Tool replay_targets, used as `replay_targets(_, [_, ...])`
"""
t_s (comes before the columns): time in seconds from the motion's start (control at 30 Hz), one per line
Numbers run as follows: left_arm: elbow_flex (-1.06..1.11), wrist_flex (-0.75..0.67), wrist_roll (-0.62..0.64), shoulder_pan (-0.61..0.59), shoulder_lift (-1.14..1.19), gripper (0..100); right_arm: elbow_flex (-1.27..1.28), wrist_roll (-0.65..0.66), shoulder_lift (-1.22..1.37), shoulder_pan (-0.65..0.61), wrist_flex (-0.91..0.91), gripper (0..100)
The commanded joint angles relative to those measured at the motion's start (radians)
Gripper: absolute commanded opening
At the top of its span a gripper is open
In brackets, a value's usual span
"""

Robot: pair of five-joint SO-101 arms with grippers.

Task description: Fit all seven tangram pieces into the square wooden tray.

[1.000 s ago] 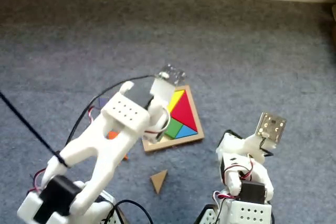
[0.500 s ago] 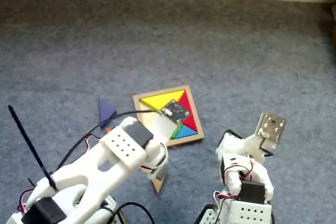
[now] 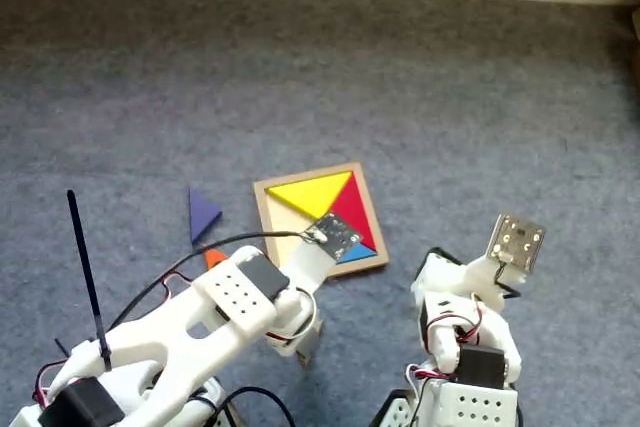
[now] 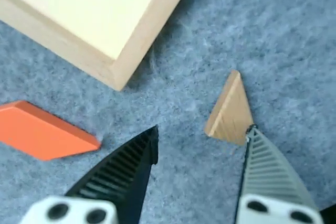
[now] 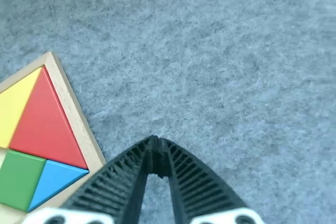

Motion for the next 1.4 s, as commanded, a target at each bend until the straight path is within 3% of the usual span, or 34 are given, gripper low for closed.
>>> replay_targets(0.0, [-0.004, -0.02, 0.014, 0.022, -0.033, 26, 0.099, 0.009, -0.01, 0.01, -0.024, 0.5])
replay_targets(0.37, [-0.071, -0.015, 0.021, 0.024, -0.025, 26, 0.099, 0.009, -0.01, 0.01, -0.024, 0.5])
replay_targets(0.53, [-0.068, -0.015, 0.144, 0.024, -0.022, 26, 0.099, 0.009, -0.01, 0.01, -0.024, 0.5])
replay_targets(0.73, [-0.027, -0.02, 0.144, 0.013, -0.022, 26, 0.099, 0.009, -0.01, 0.01, -0.022, 0.5])
replay_targets(0.93, [-0.027, -0.017, 0.141, -0.101, -0.022, 26, 0.099, 0.009, -0.01, 0.01, -0.021, 0.5])
replay_targets(1.1, [-0.004, -0.017, 0.005, -0.183, -0.022, 26, 0.099, 0.009, -0.01, 0.01, -0.021, 0.5])
replay_targets(1.37, [0.005, -0.018, -0.021, -0.305, -0.022, 26, 0.099, 0.009, -0.01, 0.01, -0.021, 0.5])
